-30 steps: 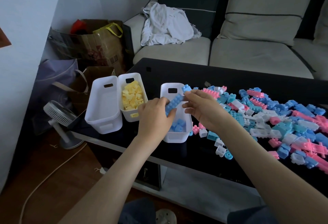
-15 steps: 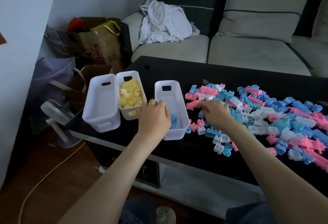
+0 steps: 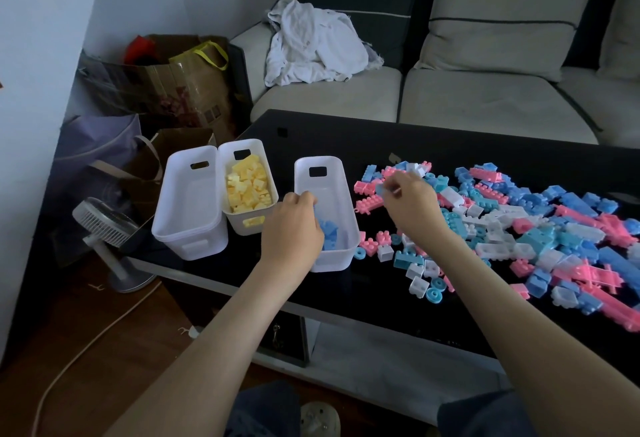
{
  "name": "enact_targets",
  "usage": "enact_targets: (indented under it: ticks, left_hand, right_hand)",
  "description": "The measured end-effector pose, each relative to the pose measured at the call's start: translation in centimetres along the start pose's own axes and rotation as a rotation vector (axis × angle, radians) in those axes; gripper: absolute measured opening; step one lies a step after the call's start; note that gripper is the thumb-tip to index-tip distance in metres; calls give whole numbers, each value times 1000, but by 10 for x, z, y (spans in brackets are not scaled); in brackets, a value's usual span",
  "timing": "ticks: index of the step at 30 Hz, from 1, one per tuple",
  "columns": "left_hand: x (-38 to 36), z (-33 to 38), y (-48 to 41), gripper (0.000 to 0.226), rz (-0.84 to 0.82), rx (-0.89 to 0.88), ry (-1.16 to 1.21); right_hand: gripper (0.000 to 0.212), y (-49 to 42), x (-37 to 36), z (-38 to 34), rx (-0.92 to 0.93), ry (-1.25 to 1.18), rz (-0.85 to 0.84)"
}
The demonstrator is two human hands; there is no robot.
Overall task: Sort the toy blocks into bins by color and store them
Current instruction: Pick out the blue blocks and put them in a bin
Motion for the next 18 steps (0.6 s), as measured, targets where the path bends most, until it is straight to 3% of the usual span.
enact_targets:
  ticks: [2,8,12,15,18]
  left_hand:
    - [1,2,0,38,70,-34,-5]
    - [7,18,1,68,180,2,193]
    - [1,46,7,63,193,-74,288]
    - [-13,77,16,60,130,-170,345]
    - [-37,108,27,54,-65,-370,287]
  right_hand:
    - [10,0,4,-20,81,-115,44]
    - [24,14,-6,-48,160,-90,-250]
    - [30,20,18,-34,109,-68,-175]
    - [32,36,48,-12,48,-8,-177]
    - [32,61,85,23,-36,119,-253]
Point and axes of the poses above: each hand's wrist, its own y-axis away from the middle knuckle, its own x-axis out of the back of the hand, z = x × y, the point moved 1 cm from there along -y, towards the middle knuckle, and after that the axes turned 9 degrees about x, right-handed, at the moved point
